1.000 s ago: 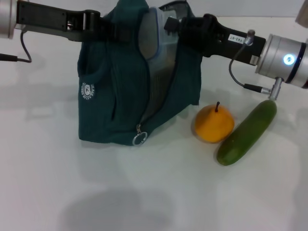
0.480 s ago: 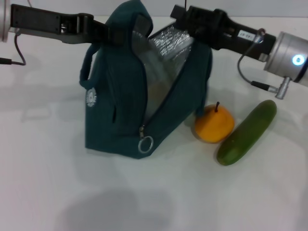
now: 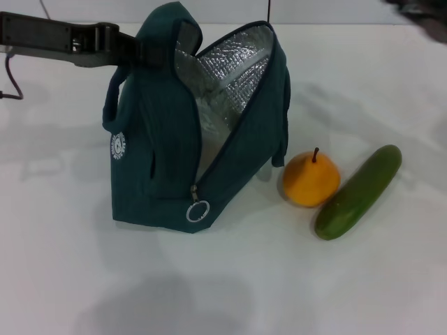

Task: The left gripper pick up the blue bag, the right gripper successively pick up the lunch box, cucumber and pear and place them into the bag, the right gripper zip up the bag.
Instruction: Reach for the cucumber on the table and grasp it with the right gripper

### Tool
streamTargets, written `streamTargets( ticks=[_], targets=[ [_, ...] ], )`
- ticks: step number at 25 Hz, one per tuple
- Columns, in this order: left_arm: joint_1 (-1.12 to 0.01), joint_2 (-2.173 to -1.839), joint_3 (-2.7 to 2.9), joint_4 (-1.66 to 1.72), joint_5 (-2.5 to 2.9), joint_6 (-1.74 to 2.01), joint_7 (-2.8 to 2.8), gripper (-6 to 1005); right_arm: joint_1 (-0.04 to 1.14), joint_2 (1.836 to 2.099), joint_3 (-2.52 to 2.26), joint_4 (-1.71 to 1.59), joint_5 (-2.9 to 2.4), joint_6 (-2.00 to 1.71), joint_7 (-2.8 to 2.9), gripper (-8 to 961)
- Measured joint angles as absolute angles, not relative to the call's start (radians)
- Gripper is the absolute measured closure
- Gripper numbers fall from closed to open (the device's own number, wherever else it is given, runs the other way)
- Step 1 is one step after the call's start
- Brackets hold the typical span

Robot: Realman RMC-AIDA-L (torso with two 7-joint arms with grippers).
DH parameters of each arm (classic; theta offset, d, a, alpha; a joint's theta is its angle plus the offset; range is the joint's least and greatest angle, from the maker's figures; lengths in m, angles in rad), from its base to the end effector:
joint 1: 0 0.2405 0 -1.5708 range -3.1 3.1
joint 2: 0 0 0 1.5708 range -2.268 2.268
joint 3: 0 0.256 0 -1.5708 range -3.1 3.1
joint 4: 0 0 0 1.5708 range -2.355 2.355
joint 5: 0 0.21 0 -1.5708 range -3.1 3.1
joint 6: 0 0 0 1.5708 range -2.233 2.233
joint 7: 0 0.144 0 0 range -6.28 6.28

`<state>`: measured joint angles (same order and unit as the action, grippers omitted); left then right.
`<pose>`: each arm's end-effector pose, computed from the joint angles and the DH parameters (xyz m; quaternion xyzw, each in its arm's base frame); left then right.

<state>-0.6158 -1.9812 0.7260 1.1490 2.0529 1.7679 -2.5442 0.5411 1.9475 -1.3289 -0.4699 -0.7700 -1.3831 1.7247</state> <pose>-0.1915 0.3632 0.1040 -0.8427 -0.4961 -0.1968 0.0706 0.2094 0.3774 0.0407 -0.7364 0.3986 0.5386 0.0937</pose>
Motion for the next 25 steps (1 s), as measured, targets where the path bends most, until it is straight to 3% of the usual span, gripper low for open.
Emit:
streamTargets(
  ticks=[6, 9, 15, 22, 25],
  targets=[
    [-0.607, -1.981, 0.722, 1.149, 2.05, 1.767, -2.536, 954, 0.446, 1.859, -1.294, -0.513, -0.852, -1.435, 1.532, 314],
    [-0.604, -1.982, 0.722, 1.149, 2.049, 1.767, -2.534, 954, 0.401, 1.844, -1.232, -0.556, -0.967, -1.446, 1.473, 310],
    [-0.608, -1.985, 0.723, 1.152, 2.049, 1.767, -2.533, 954, 0.362, 1.837, -1.068, -0.745, -1.251, -1.475, 1.582, 292],
    [-0.611, -1.989, 0.728, 1.151, 2.047, 1.768, -2.524, 955, 0.579, 1.72, -0.969, -0.842, -1.693, -1.734, 1.678, 264],
    [-0.608, -1.991, 0.728, 1.155, 2.047, 1.769, -2.522, 955, 0.663, 1.705, -0.968, -0.884, -1.836, -1.798, 1.677, 251]
  ],
)
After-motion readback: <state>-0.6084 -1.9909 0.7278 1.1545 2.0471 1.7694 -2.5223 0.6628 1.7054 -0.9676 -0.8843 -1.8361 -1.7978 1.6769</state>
